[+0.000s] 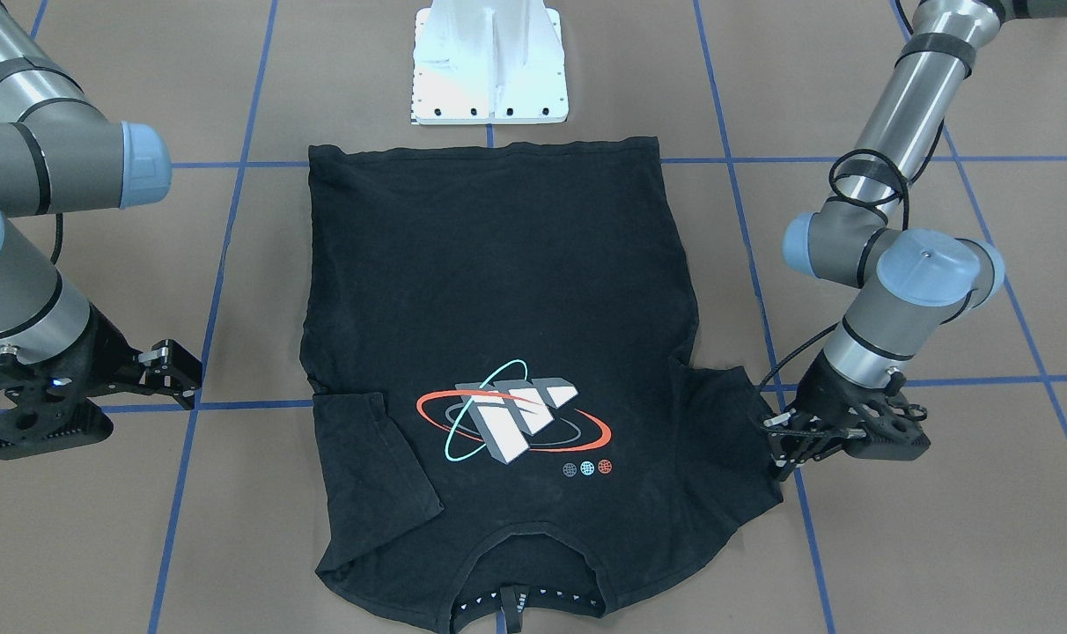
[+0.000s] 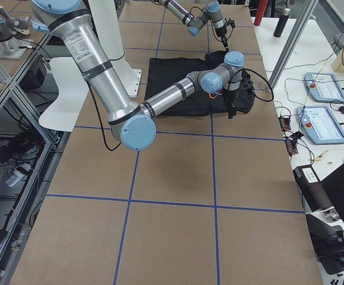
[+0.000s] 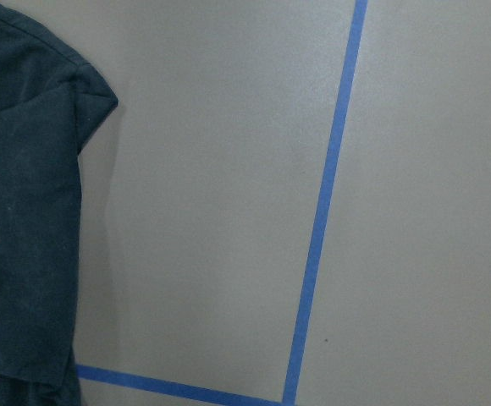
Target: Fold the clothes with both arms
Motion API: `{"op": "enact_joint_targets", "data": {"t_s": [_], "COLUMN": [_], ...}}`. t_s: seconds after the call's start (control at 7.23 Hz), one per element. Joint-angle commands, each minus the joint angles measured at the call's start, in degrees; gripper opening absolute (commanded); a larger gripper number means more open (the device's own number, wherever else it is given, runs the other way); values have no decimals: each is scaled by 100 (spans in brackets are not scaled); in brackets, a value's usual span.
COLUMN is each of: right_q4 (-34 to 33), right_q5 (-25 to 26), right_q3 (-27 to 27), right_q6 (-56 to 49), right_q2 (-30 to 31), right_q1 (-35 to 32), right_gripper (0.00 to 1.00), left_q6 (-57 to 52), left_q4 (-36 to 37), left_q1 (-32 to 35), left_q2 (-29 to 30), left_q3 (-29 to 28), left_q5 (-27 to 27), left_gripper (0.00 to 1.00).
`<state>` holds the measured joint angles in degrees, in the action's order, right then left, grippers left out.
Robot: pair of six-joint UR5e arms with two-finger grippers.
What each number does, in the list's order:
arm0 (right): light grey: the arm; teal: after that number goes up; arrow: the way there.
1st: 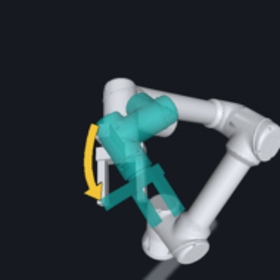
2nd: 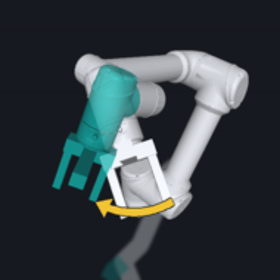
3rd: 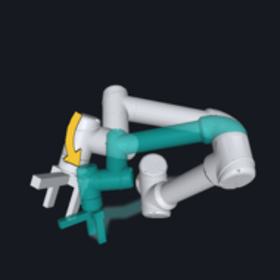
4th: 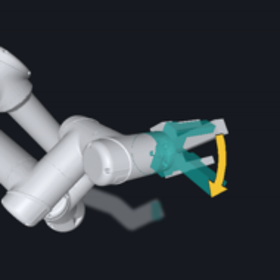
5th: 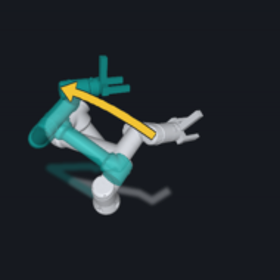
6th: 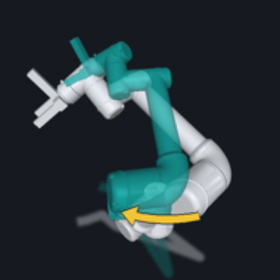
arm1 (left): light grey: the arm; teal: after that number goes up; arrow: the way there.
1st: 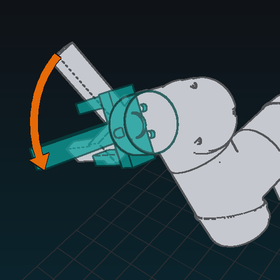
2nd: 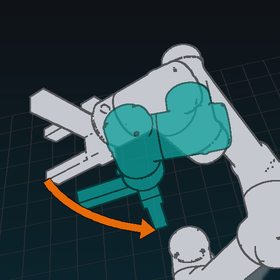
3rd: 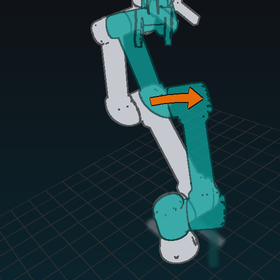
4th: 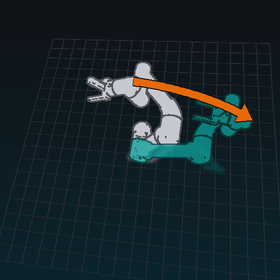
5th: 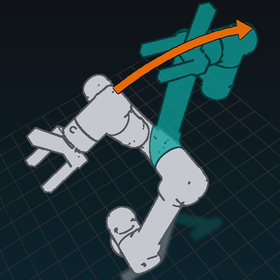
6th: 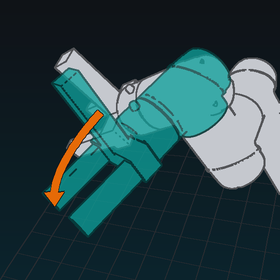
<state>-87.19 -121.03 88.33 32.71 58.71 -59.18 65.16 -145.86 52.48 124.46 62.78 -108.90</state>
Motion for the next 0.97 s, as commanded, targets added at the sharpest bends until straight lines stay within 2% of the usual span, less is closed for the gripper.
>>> {"op": "enact_joint_targets", "data": {"t_s": [0.0, 0.28, 0.55, 0.69, 0.83], "right_q4": [0, 0, 0, 0, 0], "right_q5": [0, 0, 9, 9, 9], "right_q3": [0, 0, 0, 0, 0], "right_q6": [7, 7, 7, 7, 7], "right_q2": [0, 9, 9, 9, 9], "right_q1": [3, 3, 12, 12, 12], "right_gripper": [99, 99, 99, 99, 99], "left_q6": [1151, 1884, 2289, 2334, 2352], "left_q4": [154, 416, 436, 436, 427], "left_q1": [-297, -605, -782, -844, -931], "left_q2": [568, 1008, 1159, 1255, 1326], "left_q3": [-55, -90, -265, -397, -433], "left_q5": [18, 70, 79, 184, 568], "left_gripper": [0, 0, 0, 0, 0]}}
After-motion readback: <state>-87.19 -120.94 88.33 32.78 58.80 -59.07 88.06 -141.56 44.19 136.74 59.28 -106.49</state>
